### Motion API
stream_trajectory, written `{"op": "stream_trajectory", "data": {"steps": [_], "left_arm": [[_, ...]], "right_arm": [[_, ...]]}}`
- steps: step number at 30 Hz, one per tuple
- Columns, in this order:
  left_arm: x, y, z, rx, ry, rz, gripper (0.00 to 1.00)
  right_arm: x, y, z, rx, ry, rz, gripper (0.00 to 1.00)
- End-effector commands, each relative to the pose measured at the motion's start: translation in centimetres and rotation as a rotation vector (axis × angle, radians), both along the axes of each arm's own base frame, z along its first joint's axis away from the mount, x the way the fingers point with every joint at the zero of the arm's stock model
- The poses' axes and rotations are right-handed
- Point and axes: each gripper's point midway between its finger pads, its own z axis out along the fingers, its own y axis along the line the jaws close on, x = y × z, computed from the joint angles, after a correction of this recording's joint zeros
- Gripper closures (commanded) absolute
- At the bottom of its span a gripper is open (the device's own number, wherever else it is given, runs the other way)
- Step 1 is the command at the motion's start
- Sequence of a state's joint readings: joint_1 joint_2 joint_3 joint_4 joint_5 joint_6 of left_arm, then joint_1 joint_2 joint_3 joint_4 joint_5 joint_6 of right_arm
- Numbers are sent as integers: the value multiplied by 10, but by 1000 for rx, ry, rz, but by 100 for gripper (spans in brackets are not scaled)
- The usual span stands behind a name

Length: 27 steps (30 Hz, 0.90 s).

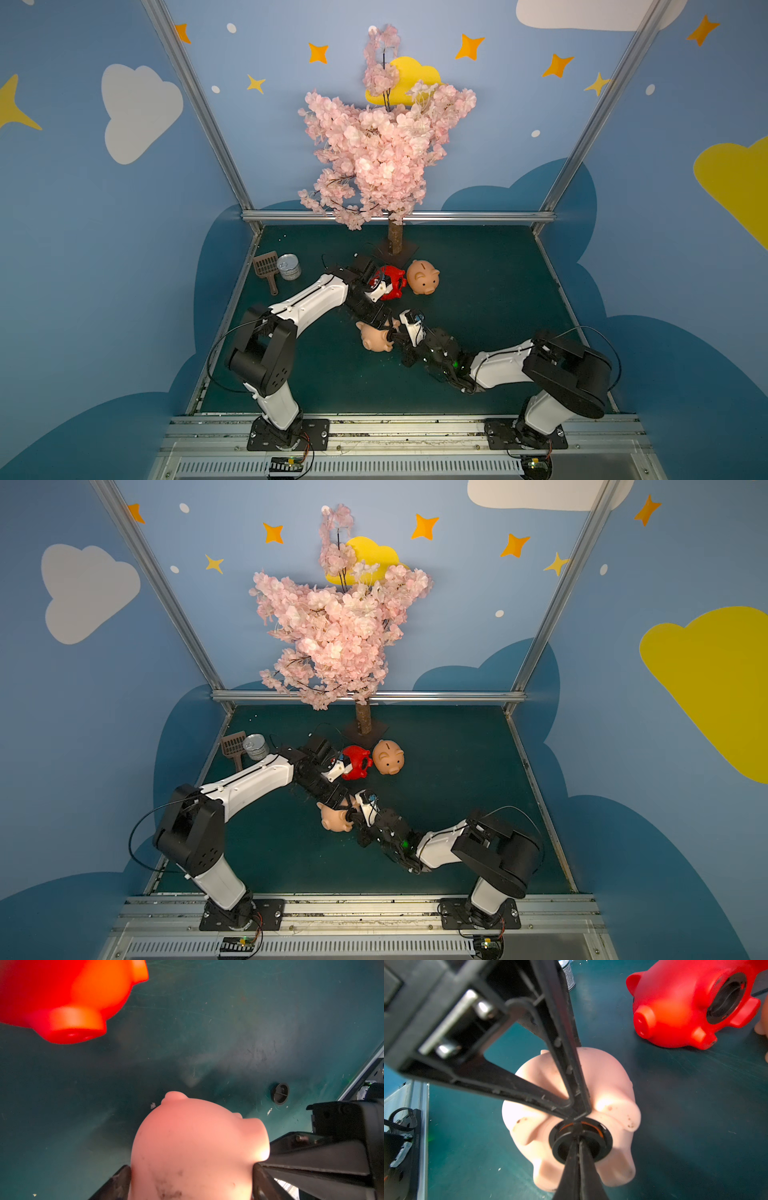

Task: Close piggy banks
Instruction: Insert the knob into the piggy bank.

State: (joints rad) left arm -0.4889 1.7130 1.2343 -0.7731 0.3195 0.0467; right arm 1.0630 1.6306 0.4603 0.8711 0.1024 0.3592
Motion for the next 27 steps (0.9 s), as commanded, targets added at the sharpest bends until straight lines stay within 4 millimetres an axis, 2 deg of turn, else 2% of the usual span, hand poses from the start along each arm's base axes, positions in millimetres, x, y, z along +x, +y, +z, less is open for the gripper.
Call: {"op": "stream_trajectory", "data": {"steps": [1,27], "left_arm": [[-20,10,-16,47,113,8,15],[-22,9,-17,40,121,8,15]], "right_arm": [[2,6,3,5,-3,12,100],[7,6,-2,-29,28,-10,100]]}}
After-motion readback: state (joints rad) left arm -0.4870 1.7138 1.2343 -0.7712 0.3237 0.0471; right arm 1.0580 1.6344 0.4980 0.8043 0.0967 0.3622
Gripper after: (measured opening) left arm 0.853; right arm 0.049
